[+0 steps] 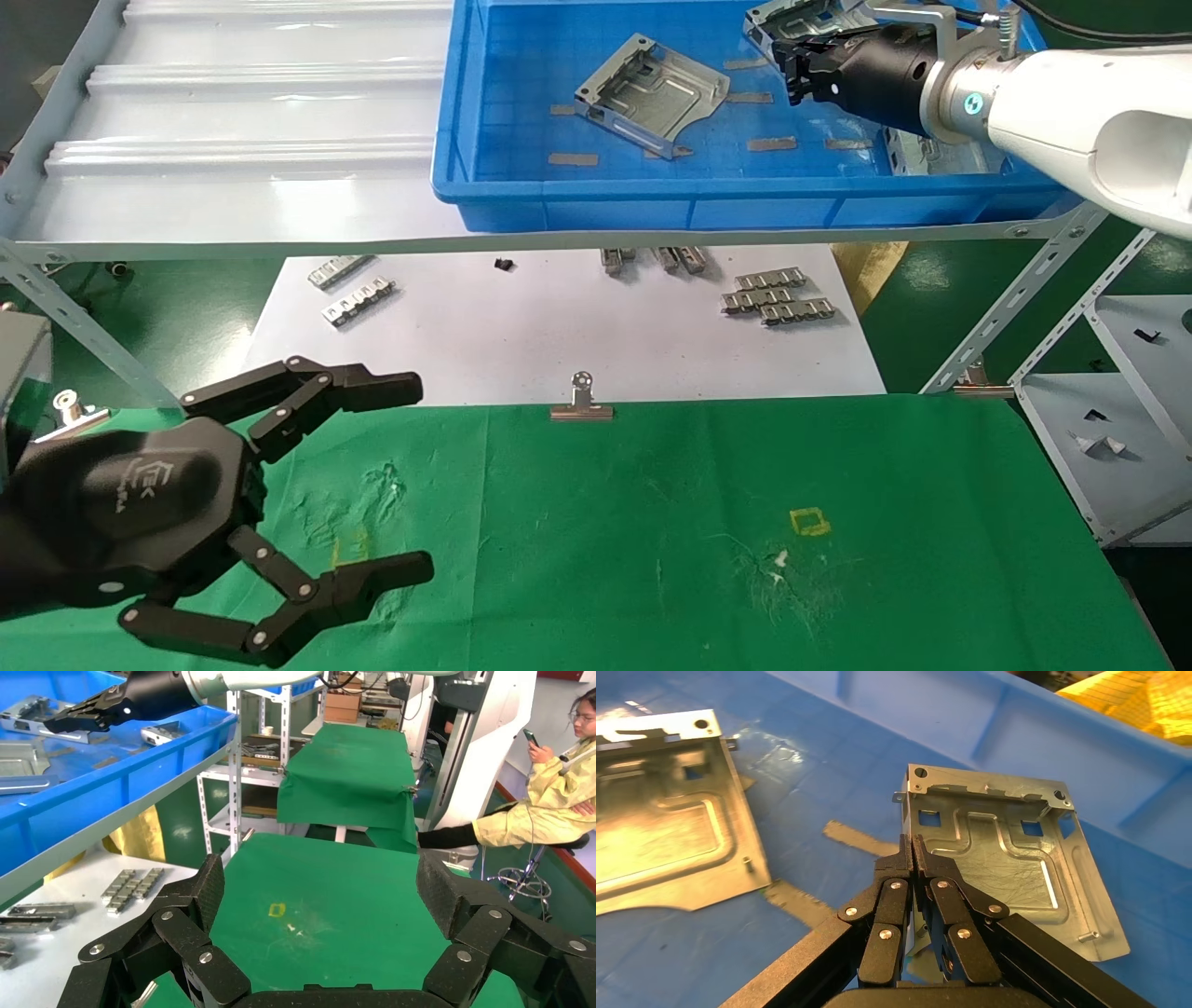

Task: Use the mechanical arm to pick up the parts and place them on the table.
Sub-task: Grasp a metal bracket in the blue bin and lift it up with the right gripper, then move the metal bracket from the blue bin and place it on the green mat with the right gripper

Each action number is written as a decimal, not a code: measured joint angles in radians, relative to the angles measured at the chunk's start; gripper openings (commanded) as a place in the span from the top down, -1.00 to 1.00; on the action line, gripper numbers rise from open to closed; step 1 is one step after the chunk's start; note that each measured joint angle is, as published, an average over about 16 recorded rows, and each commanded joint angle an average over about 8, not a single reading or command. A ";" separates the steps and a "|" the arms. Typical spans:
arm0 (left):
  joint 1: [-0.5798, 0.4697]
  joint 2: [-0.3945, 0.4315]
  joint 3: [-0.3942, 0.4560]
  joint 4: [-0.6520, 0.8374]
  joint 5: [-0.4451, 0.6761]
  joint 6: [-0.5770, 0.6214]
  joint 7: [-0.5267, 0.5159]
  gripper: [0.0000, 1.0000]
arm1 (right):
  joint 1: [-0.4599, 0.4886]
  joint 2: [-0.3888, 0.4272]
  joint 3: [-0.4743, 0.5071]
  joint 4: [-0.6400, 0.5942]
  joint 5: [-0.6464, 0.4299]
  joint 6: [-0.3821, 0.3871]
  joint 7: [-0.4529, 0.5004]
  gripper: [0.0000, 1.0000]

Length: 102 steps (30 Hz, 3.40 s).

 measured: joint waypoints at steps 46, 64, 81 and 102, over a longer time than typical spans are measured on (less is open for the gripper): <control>0.000 0.000 0.000 0.000 0.000 0.000 0.000 -1.00 | 0.053 0.418 -0.061 0.460 0.200 -1.004 0.031 1.00; 0.000 0.000 0.000 0.000 0.000 0.000 0.000 -1.00 | -0.077 0.740 -0.418 0.990 0.519 -1.002 0.177 1.00; 0.000 0.000 0.000 0.000 0.000 0.000 0.000 -1.00 | -0.121 0.590 -0.717 0.712 0.357 -0.980 -0.073 1.00; 0.000 0.000 0.000 0.000 0.000 0.000 0.000 -1.00 | -0.134 0.410 -0.804 0.275 0.263 -0.979 -0.458 1.00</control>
